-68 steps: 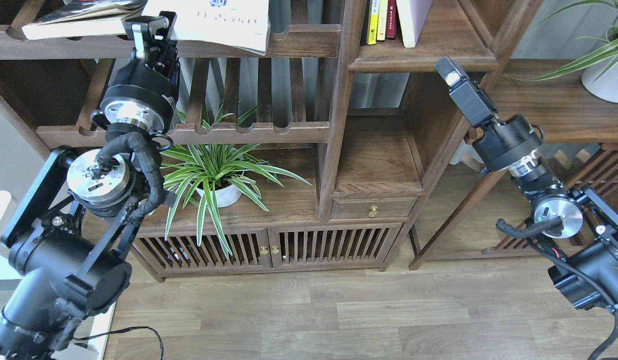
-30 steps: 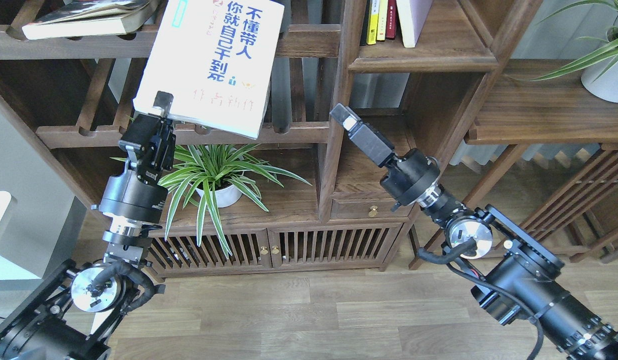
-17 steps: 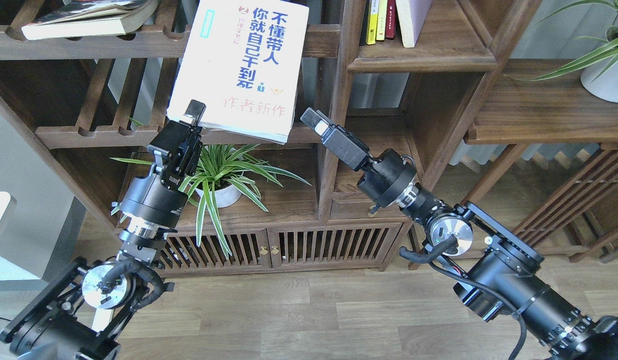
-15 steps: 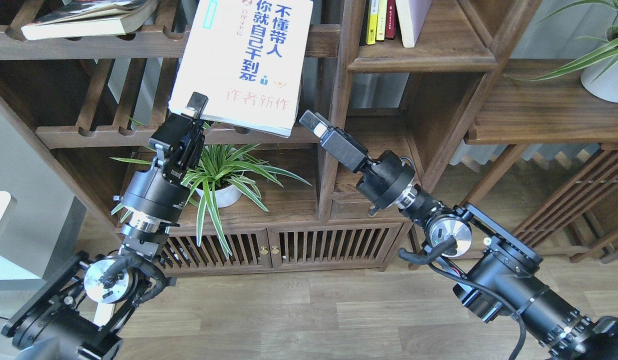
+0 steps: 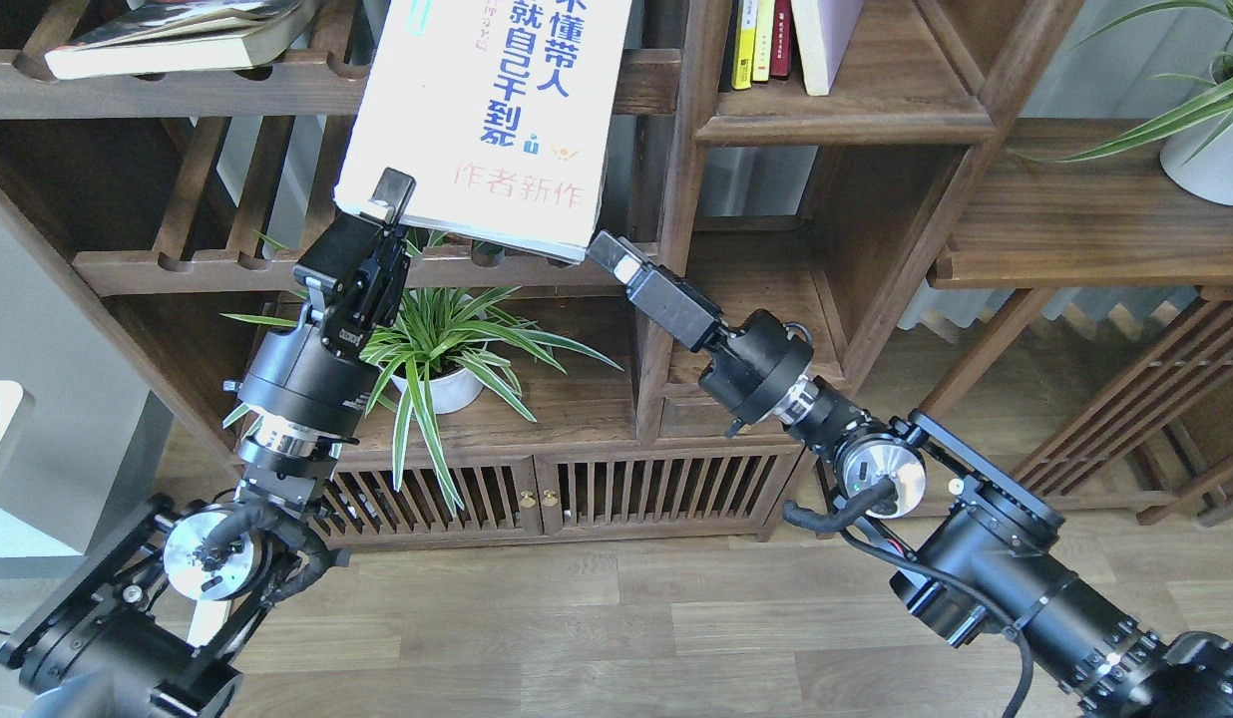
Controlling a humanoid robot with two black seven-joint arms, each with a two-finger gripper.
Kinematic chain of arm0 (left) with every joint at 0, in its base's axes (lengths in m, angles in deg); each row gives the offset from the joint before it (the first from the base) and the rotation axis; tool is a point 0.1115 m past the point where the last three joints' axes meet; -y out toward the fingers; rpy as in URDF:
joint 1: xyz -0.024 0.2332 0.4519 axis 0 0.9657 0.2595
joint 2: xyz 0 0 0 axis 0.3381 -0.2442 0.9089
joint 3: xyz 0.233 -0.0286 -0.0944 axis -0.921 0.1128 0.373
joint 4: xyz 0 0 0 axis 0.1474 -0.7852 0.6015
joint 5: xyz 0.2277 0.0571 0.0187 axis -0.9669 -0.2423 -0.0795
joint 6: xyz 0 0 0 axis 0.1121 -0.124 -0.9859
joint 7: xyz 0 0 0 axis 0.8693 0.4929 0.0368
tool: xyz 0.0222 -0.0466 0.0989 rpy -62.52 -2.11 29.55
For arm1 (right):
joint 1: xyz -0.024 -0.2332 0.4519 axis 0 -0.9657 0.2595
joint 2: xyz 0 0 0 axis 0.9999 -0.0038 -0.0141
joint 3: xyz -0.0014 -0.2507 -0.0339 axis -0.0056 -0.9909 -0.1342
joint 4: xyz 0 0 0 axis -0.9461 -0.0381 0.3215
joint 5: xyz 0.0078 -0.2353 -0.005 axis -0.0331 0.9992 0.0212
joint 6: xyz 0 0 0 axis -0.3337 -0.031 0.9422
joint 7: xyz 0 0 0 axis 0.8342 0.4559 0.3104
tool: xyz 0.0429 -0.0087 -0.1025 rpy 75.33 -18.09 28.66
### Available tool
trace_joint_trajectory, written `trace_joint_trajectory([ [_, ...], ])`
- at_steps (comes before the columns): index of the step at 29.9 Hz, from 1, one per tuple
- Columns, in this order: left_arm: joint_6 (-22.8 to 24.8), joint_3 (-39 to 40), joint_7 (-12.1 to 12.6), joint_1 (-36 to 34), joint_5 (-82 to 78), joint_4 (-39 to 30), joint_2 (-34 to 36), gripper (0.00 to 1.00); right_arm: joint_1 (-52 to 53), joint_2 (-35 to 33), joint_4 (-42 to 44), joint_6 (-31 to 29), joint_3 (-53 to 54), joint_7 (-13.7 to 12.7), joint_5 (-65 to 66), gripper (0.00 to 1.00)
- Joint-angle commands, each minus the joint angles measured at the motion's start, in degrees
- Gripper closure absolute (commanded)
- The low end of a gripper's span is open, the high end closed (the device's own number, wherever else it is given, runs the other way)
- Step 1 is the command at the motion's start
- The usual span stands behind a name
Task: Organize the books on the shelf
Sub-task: 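Lower the white book with the left gripper toward the right gripper, then bring the right gripper up against the book's lower edge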
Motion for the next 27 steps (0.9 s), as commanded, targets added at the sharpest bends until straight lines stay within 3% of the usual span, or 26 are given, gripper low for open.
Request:
trace_joint_trajectory([
  [1, -0.01, -0.04, 0.01, -0.05, 0.07, -1.18, 0.12, 1.00, 0.01, 0.40, 0.46, 0.00, 0.04, -0.02, -0.02, 0.20],
  [27, -0.01, 1.55, 0.00, 1.01, 2.18, -1.18, 4.51, 1.00, 3.35, 2.42, 1.34, 0.00, 0.84, 0.07, -1.96, 0.19],
])
